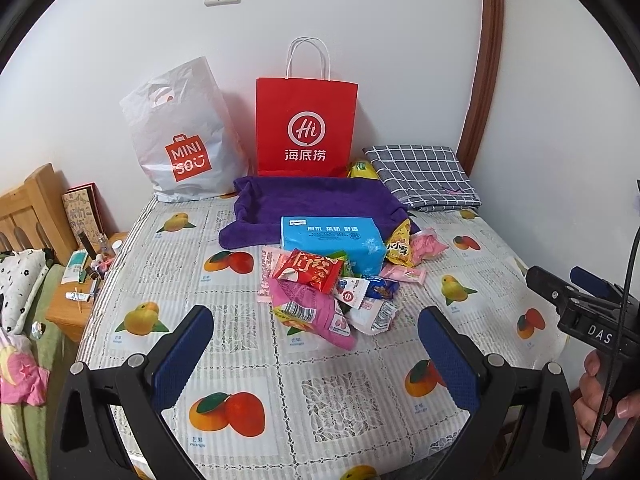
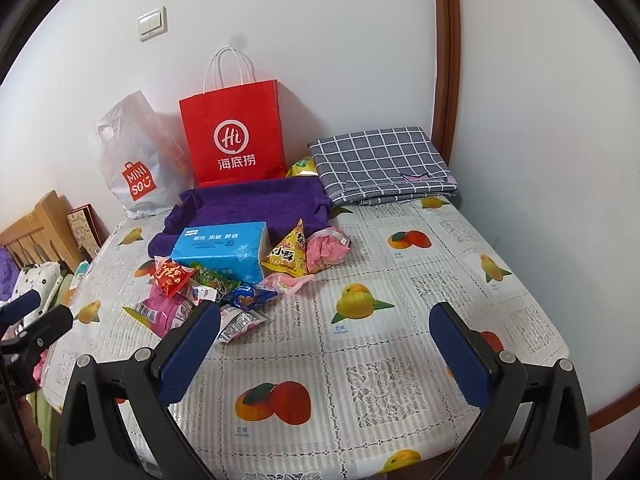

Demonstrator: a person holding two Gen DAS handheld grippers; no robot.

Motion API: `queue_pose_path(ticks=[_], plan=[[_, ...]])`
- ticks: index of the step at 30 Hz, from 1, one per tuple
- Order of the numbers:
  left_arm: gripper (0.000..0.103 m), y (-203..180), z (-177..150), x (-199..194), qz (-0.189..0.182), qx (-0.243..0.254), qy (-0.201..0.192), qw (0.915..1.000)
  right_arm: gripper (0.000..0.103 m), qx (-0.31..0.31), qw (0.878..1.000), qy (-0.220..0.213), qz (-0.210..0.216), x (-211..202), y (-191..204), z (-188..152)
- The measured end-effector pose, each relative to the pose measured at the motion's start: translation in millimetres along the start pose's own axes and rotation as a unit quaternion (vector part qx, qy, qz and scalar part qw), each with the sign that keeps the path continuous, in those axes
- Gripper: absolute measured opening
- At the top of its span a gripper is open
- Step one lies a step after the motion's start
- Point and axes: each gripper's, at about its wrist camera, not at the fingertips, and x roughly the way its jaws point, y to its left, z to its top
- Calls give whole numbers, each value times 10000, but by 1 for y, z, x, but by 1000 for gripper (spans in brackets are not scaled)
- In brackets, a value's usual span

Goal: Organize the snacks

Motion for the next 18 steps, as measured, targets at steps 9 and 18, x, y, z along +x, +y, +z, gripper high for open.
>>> queue_pose_path(ticks=[9, 18], plan=[[103, 2, -1, -1, 1, -58, 10, 10000, 102, 26, 10000, 31, 26, 0, 2, -1], [103, 6, -2, -4, -27, -102, 14, 9999, 102, -8, 10000, 33, 54, -3, 9, -3]])
